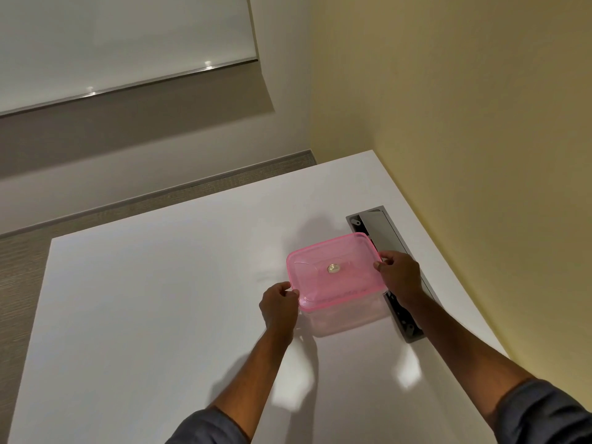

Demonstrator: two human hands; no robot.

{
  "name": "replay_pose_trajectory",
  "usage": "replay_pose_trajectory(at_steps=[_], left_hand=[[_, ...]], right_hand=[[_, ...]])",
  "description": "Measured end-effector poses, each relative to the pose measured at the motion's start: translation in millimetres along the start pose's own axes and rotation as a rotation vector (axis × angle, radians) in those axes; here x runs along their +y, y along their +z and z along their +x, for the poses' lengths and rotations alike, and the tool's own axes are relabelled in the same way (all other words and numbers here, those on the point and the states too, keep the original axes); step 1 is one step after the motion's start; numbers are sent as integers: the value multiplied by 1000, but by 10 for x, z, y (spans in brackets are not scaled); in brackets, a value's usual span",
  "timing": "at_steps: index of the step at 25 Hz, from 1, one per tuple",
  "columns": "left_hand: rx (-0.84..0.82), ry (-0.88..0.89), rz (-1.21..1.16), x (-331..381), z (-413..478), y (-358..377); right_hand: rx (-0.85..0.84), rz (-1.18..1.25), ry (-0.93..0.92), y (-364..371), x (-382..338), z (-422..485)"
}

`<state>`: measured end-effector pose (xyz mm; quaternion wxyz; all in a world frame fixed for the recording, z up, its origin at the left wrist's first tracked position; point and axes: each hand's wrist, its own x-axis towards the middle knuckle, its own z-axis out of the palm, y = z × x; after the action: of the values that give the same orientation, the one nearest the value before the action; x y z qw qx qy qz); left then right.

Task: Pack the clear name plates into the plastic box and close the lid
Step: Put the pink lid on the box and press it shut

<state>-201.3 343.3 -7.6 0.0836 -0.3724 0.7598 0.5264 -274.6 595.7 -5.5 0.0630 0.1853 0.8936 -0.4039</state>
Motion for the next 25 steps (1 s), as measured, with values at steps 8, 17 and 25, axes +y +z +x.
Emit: replay_pose_trajectory(at_steps=[8, 17, 25], left_hand=[[-29, -67, -125, -91, 16, 7], [-126, -250, -294, -235, -73, 27], [-84, -238, -305, -260, -45, 65]], right_hand=[[-23, -28, 47, 42, 163, 4], [-27, 114, 246, 7, 357, -16], [5, 292, 350, 81, 402, -73]])
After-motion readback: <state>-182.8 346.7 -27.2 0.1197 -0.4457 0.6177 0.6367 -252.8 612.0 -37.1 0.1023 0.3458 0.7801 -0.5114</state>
